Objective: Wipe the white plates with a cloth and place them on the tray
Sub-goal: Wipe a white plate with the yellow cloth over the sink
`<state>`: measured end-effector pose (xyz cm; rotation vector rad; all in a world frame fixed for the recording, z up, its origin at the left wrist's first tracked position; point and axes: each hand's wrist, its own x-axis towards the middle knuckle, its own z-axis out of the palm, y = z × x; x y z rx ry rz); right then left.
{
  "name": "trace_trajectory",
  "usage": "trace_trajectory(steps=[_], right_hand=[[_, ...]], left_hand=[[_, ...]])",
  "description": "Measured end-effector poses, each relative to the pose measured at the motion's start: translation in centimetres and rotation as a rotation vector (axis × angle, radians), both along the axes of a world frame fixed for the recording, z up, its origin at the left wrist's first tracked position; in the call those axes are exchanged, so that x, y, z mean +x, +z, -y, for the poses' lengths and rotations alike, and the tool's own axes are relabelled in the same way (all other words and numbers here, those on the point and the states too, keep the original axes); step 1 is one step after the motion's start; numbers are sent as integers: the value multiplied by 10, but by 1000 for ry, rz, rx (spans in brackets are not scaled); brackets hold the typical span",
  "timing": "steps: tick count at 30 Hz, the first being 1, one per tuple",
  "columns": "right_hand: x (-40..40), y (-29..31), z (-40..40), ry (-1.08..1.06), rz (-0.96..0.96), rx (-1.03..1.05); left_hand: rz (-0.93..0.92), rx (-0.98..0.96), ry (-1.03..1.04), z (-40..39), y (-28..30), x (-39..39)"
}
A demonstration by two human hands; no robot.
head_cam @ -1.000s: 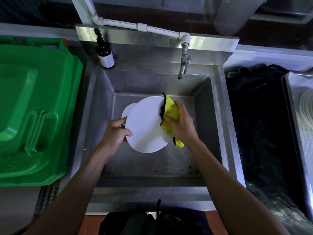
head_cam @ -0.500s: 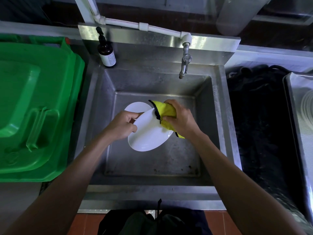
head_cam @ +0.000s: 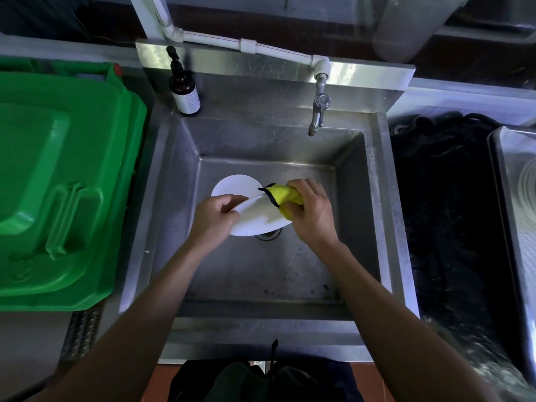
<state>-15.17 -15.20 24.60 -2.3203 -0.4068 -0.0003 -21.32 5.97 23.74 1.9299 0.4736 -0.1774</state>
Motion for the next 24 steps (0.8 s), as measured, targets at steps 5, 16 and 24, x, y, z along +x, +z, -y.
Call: trace_trajectory(steps=[5,16,24], right_hand=[[-6,-1,1,-59,86,-12],[-14,-5,2,-94,205,32],[-26,-14,2,-36,263,50]], left_hand=[[11,8,150,2,-12,-16],[-385,-968,548,22,3,-12],[-291,-1133,839,35,16,10]])
